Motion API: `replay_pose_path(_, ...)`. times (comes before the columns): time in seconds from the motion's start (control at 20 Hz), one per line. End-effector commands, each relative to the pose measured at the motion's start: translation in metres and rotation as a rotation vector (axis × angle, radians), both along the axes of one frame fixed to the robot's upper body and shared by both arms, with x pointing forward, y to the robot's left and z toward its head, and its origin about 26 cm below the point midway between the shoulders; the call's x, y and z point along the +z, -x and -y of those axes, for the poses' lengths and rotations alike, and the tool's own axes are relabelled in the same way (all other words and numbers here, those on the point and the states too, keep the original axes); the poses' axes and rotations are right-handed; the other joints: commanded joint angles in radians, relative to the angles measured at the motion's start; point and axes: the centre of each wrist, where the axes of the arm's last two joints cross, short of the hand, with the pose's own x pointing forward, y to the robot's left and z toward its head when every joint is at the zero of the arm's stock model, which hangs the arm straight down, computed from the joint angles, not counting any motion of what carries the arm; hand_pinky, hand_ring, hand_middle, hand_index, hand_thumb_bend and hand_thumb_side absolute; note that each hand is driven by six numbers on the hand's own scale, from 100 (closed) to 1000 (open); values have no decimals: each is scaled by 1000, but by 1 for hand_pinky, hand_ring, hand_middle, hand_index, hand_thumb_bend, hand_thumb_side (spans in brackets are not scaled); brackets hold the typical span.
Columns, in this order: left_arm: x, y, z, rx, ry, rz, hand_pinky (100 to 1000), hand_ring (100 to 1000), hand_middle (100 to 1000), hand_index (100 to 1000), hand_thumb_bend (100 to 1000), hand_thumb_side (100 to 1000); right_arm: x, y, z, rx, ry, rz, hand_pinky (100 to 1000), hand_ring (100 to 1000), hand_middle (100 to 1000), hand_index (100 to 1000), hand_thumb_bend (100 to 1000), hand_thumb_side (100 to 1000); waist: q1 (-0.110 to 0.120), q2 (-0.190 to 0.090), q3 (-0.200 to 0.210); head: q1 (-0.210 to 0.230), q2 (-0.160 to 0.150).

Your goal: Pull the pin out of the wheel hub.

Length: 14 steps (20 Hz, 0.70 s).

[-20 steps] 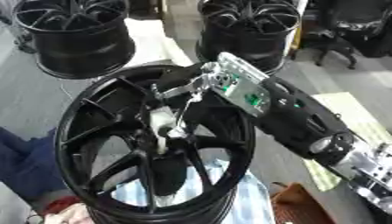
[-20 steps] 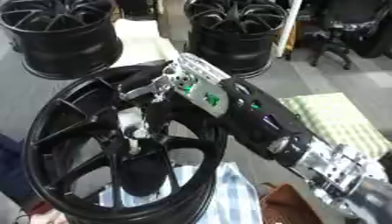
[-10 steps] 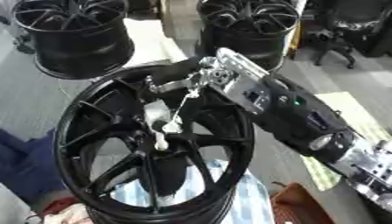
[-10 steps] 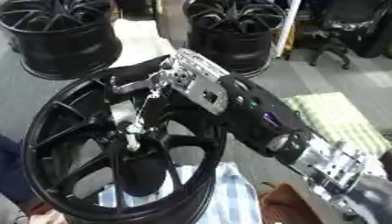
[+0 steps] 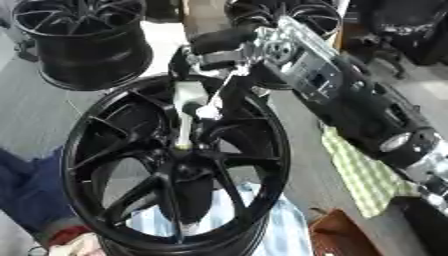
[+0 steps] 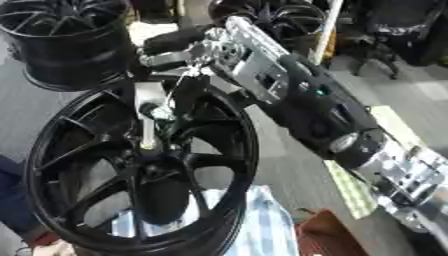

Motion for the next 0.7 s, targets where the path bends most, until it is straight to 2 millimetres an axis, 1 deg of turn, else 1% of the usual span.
replay_pose_path(0.05, 8, 0, -6, 14, -27, 22, 687, 1000, 652, 808, 100, 853, 39, 15, 33, -62, -82, 92, 810, 716, 429, 748, 100, 379, 3, -17, -8, 15, -3)
replay_pose_path(0.1, 9, 0, -7, 21, -29, 22, 687, 1000, 652, 808, 100, 853, 45, 21, 47, -93, -114, 113, 810, 715, 427, 747, 100, 380, 2, -18, -13, 23, -3)
replay_pose_path(0.2, 9, 1, -9, 33, -31, 24, 687, 1000, 652, 808, 100, 852, 50, 34, 73, -158, -170, 147, 807, 710, 423, 746, 100, 390, -1, -17, -21, 37, -3)
replay_pose_path(0.3, 10, 2, -11, 45, -34, 26, 687, 1000, 651, 808, 100, 852, 47, 50, 104, -252, -220, 179, 805, 708, 420, 746, 100, 412, -2, -14, -32, 54, -3)
replay_pose_path(0.35, 10, 2, -12, 48, -35, 27, 686, 1000, 651, 808, 100, 853, 43, 58, 116, -294, -238, 194, 803, 706, 419, 747, 100, 427, -2, -12, -35, 58, -3)
replay_pose_path(0.4, 10, 2, -13, 55, -34, 30, 687, 1000, 651, 808, 100, 853, 35, 66, 133, -367, -256, 206, 802, 704, 418, 749, 100, 341, -1, -9, -43, 67, -3)
replay_pose_path(0.45, 11, 2, -13, 61, -34, 32, 686, 1000, 651, 808, 100, 852, 26, 73, 149, -440, -271, 220, 799, 701, 415, 750, 100, 465, -1, -6, -49, 74, -3)
replay_pose_path(0.5, 11, 2, -15, 70, -35, 35, 686, 1000, 651, 808, 100, 852, 12, 80, 167, -541, -292, 228, 794, 696, 412, 750, 100, 327, 0, -3, -58, 83, -3)
replay_pose_path(0.55, 12, 3, -16, 77, -35, 37, 686, 1000, 651, 808, 100, 852, -2, 86, 182, -629, -311, 243, 794, 696, 411, 750, 100, 489, 0, -1, -62, 86, -3)
replay_pose_path(0.6, 12, 3, -18, 88, -37, 37, 686, 1000, 650, 808, 100, 855, -24, 92, 205, -770, -344, 244, 781, 683, 403, 743, 100, 526, -1, 2, -72, 96, -3)
replay_pose_path(0.65, 12, 4, -19, 95, -39, 37, 686, 1000, 650, 808, 100, 856, -48, 99, 228, -915, -372, 253, 780, 684, 416, 750, 100, 536, -2, 5, -77, 100, -3)
replay_pose_path(0.7, 11, 4, -20, 100, -41, 37, 686, 1000, 650, 808, 100, 856, -76, 110, 253, -1074, -402, 255, 785, 699, 478, 792, 100, 551, -3, 8, -82, 105, -3)
